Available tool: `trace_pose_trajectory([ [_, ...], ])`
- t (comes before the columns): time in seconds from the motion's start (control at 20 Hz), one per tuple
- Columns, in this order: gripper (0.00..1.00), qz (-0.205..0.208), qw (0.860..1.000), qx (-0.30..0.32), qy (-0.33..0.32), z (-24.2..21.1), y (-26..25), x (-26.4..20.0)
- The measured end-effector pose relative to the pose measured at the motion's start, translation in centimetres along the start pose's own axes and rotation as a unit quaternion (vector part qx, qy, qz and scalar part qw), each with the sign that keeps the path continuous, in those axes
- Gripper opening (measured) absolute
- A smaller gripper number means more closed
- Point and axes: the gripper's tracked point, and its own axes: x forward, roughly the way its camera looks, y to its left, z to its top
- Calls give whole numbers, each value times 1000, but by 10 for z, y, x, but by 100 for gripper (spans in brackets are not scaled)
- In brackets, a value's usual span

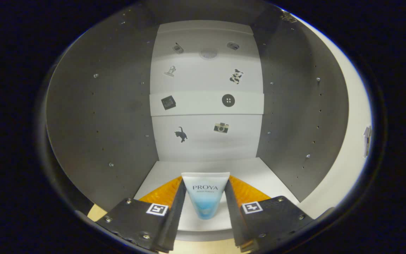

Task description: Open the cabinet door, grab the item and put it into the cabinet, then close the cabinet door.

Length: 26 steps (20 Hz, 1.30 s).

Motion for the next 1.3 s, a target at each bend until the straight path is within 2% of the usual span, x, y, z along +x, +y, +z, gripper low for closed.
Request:
trace_pose_trajectory([
  [0.25,80,-5,1000,17,-23,17,-10,-9],
  [0.35,82,-7,999,19,-40,27,-14,-16],
  [0.65,83,-15,996,24,-87,59,-27,-52],
  [0.85,83,-23,994,12,-107,71,-35,-92],
  [1.3,83,-46,991,-5,-127,67,-51,-233],
])
